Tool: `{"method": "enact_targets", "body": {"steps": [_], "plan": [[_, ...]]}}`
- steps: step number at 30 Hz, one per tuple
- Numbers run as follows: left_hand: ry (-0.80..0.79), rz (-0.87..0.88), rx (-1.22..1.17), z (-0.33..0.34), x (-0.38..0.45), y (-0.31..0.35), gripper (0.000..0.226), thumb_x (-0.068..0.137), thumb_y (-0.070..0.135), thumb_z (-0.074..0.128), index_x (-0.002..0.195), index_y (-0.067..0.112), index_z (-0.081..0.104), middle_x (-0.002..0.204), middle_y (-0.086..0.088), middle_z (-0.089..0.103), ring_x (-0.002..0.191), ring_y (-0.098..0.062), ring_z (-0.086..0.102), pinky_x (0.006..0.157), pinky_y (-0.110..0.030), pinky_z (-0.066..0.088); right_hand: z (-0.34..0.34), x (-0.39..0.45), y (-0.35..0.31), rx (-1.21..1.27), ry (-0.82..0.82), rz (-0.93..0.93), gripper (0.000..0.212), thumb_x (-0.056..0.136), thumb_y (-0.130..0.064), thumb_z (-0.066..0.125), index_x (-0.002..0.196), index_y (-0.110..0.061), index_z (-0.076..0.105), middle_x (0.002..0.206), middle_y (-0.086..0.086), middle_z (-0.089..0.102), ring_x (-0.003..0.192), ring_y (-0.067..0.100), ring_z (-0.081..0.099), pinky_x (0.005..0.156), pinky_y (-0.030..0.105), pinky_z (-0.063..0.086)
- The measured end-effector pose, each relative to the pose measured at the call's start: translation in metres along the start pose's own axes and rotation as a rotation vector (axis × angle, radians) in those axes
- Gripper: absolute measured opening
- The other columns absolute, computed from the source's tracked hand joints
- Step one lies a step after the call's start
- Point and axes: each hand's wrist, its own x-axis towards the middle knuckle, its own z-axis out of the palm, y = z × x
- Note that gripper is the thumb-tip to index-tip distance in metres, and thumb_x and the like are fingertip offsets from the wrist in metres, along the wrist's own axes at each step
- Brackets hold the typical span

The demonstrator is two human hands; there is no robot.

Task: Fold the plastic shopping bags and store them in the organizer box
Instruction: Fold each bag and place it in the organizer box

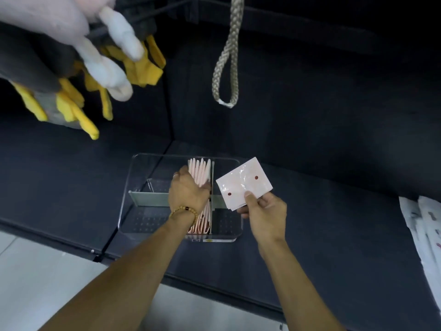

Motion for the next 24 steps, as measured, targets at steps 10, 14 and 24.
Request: {"method": "enact_targets", "body": {"steps": [10,14,24], "plan": [[0.022,0.059,-0.325,-0.007,0.003,-0.022,0.028,0.076,0.015,0.075,0.103,0.017,0.067,0.096,-0.002,0.069,0.082,-0.013,0.065,0.076,-0.031,0.056,0.049,0.022,-0.004,-0.465,0.241,-0.247,0.030,0.088,-0.017,0.061,0.061,-0.006,0.052,0.052,0.005,0.057,0.047,0.021,0.055,0.052,0.034,0.052],[0.036,0.074,-0.397,-0.010,0.000,-0.026,0.030,0.074,0.017,0.078,0.098,0.026,0.063,0.092,0.003,0.066,0.078,-0.003,0.062,0.074,-0.025,0.055,0.072,0.020,-0.007,-0.709,0.150,-0.376,0.021,0.092,-0.020,0.056,0.076,-0.008,0.061,0.070,0.010,0.066,0.061,0.027,0.063,0.055,0.032,0.048],[0.020,0.085,-0.418,-0.016,0.000,-0.032,0.034,0.076,0.015,0.077,0.107,0.020,0.063,0.097,0.003,0.065,0.079,0.003,0.061,0.067,-0.009,0.049,0.073,0.014,-0.001,-0.733,0.235,-0.476,0.016,0.084,-0.013,0.064,0.070,-0.008,0.060,0.057,0.004,0.059,0.046,0.018,0.052,0.047,0.031,0.046]]}}
